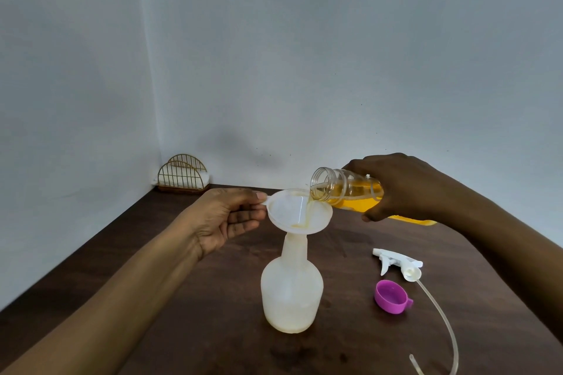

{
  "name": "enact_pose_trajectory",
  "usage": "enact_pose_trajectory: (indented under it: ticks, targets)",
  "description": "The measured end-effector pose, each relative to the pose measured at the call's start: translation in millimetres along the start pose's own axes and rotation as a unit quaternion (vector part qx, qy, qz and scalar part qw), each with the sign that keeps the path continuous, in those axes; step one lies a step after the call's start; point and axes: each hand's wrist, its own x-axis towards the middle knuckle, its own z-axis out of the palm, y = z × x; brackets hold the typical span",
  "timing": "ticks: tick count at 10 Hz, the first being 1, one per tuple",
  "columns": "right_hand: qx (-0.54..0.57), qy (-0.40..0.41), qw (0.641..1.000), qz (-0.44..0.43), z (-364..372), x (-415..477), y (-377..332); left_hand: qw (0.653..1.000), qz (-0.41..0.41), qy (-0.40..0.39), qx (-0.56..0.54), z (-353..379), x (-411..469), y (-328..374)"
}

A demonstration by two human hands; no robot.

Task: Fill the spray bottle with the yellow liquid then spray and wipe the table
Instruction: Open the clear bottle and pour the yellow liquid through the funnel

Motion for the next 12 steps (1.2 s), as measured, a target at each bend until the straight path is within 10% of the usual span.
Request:
enact_pose_trajectory:
  ticks: [12]
  targets:
    - [0.003,-0.008,1.0,-0.006,0.0,2.2,1.5,1.0,0.0,0.0,0.003,-0.4,-1.5,0.7]
